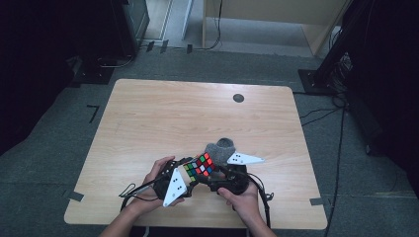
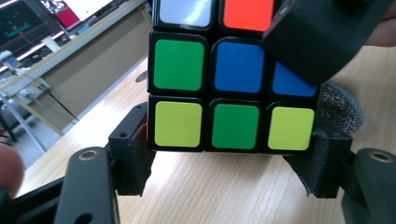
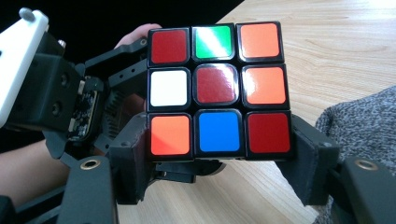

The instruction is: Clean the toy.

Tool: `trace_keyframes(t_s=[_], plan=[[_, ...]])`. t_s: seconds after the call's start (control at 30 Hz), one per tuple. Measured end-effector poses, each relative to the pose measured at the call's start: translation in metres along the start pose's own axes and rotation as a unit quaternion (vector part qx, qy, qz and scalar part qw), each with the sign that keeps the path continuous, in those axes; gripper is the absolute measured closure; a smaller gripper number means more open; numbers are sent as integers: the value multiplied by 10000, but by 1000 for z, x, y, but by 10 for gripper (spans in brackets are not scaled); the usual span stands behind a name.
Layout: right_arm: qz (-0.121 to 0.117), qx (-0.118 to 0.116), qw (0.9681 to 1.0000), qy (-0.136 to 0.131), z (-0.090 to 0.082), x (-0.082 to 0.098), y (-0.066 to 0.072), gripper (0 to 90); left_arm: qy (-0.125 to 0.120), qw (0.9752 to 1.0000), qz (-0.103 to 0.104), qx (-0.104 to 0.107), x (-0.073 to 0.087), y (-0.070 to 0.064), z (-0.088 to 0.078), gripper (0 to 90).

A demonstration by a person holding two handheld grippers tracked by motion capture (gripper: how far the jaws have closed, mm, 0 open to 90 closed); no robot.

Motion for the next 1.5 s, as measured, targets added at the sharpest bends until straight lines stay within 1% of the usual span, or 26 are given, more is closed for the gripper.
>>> trace_keyframes(t_s=[0.1, 0.17, 0.3, 0.37, 0.43, 0.5, 0.57, 0.63, 0.7, 0.73, 0.77, 0.8, 0.83, 0.87, 0.93, 1.0, 1.03, 1.1, 1.17, 1.2, 1.23, 1.27, 1.33, 1.37, 1.43, 1.5], plan=[[-57, -63, 9999, -89, -1, 0, -2, 317, -13, 9999, -125, 79, 0, 2, 0, 336], [-211, -26, 9997, -141, -2, -1, -3, 295, 22, 9997, -227, 92, 1, 4, -1, 337], [-524, -16, 9977, -428, -10, -2, -2, 274, 93, 9979, -627, 140, 5, 14, -2, 338], [-667, 171, 9937, -879, -20, -1, -4, 275, 156, 9964, -813, 158, 7, 20, -3, 338], [-831, 570, 9890, -1078, -26, 0, -11, 234, 215, 9941, -1047, 195, 10, 27, -4, 339], [-1034, 1227, 9839, -787, -25, 2, -20, 195, 214, 9912, -1276, 294, 12, 33, -4, 339], [-1035, 1599, 9815, -218, -18, 7, -30, 185, 165, 9884, -1474, 332, 12, 38, -6, 339], [-879, 1893, 9776, 285, -9, 14, -39, 178, 109, 9872, -1554, 352, 12, 42, -7, 340], [-787, 1916, 9763, 620, 0, 20, -45, 172, 87, 9857, -1657, 308, 13, 46, -7, 339], [-857, 1957, 9739, 766, 4, 22, -45, 172, 77, 9842, -1749, 270, 13, 48, -8, 340], [-977, 2044, 9695, 934, 9, 24, -46, 172, 62, 9822, -1862, 223, 13, 50, -8, 340], [-1050, 2116, 9659, 1065, 13, 26, -45, 181, 69, 9794, -1999, 267, 13, 53, -9, 340], [-1084, 2105, 9649, 1133, 16, 28, -44, 199, 62, 9773, -2095, 309, 13, 56, -9, 340], [-1143, 2089, 9635, 1221, 19, 30, -44, 217, 55, 9764, -2142, 257, 13, 57, -10, 340], [-1265, 2163, 9571, 1453, 24, 33, -43, 242, 82, 9766, -2142, 150, 14, 59, -11, 340], [-1423, 2161, 9525, 1606, 26, 37, -44, 268, 40, 9773, -2115, 55, 14, 60, -12, 340], [-1514, 2176, 9515, 1563, 26, 39, -44, 277, -11, 9771, -2129, 44, 14, 61, -12, 340], [-1462, 2168, 9542, 1457, 25, 41, -44, 281, -51, 9764, -2157, 117, 13, 61, -12, 340], [-1468, 2118, 9562, 1385, 25, 43, -46, 277, 11, 9787, -2051, 96, 14, 60, -9, 340], [-1472, 2120, 9566, 1356, 24, 44, -46, 278, 194, 9798, -1990, 73, 13, 60, -8, 340], [-1456, 2143, 9562, 1360, 24, 44, -46, 283, 389, 9791, -1994, -4, 12, 59, -6, 340], [-1379, 2198, 9560, 1365, 24, 44, -45, 310, 502, 9769, -2077, -62, 12, 59, -5, 341], [-1311, 2333, 9520, 1483, 25, 41, -43, 398, 523, 9702, -2367, 48, 11, 59, -5, 340], [-1288, 2346, 9511, 1541, 24, 40, -42, 462, 487, 9686, -2436, 144, 11, 60, -6, 340], [-1276, 2382, 9496, 1590, 21, 38, -43, 602, 454, 9695, -2401, 211, 11, 59, -8, 339], [-1188, 2346, 9511, 1624, 17, 35, -47, 681, 446, 9709, -2345, 214, 10, 58, -10, 339]])
Point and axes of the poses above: each handheld gripper's, and its own axes: z roughly forward along the jaws, x roughly out of its underside, y roughly to its left, the point moved 1 cm from there along z, roughly forward along the jaws, and after that the axes turned 6 degrees about -z, right-handed, at the moved point
